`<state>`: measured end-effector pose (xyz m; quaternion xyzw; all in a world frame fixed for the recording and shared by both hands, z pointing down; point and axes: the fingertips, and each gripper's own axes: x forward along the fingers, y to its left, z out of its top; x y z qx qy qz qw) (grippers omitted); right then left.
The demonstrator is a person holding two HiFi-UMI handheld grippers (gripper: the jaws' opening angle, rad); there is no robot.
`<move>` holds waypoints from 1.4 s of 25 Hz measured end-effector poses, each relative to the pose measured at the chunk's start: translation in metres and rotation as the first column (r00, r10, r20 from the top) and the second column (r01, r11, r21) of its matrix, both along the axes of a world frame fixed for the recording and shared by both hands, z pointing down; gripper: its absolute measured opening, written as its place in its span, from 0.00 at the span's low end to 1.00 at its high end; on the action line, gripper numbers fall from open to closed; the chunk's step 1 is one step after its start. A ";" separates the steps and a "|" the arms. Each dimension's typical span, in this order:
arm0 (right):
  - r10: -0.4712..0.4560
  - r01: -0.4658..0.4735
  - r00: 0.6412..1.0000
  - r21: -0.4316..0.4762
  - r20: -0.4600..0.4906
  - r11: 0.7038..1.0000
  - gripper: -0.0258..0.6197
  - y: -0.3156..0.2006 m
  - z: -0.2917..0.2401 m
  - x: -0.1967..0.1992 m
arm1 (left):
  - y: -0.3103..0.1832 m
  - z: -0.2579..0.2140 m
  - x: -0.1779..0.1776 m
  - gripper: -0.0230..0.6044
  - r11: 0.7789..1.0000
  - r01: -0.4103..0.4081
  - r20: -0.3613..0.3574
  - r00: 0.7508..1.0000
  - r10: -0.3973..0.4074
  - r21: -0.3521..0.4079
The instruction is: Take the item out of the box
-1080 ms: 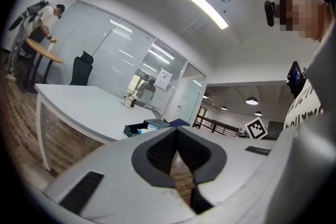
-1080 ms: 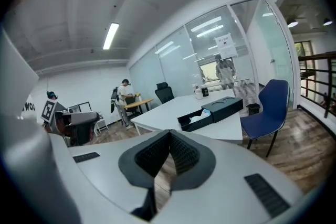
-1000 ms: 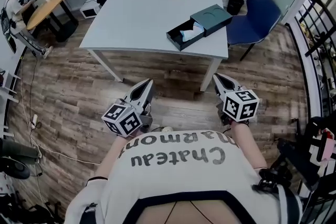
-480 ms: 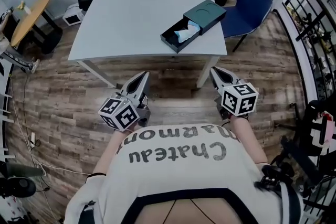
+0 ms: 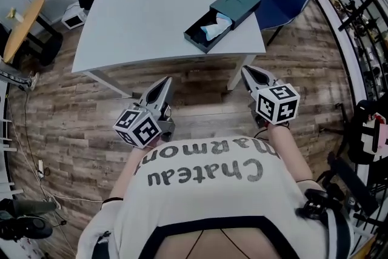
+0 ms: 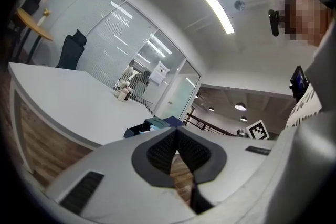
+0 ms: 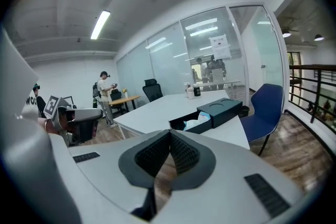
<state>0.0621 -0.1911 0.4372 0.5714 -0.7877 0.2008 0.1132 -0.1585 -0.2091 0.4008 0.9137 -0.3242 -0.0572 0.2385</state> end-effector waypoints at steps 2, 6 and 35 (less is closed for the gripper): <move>-0.009 0.009 1.000 -0.009 -0.003 1.000 0.04 -0.002 0.004 -0.002 | -0.003 0.009 0.001 0.06 1.000 0.004 0.005 1.000 -0.004 -0.026; -0.033 0.033 0.999 -0.032 -0.015 0.999 0.04 -0.014 0.014 -0.001 | -0.020 0.018 0.005 0.06 0.997 0.030 -0.014 0.999 -0.031 -0.066; -0.571 0.516 0.805 -0.289 -0.158 0.807 0.04 -0.264 0.099 0.017 | -0.191 0.047 0.049 0.06 0.932 0.343 0.055 0.939 -0.339 -0.115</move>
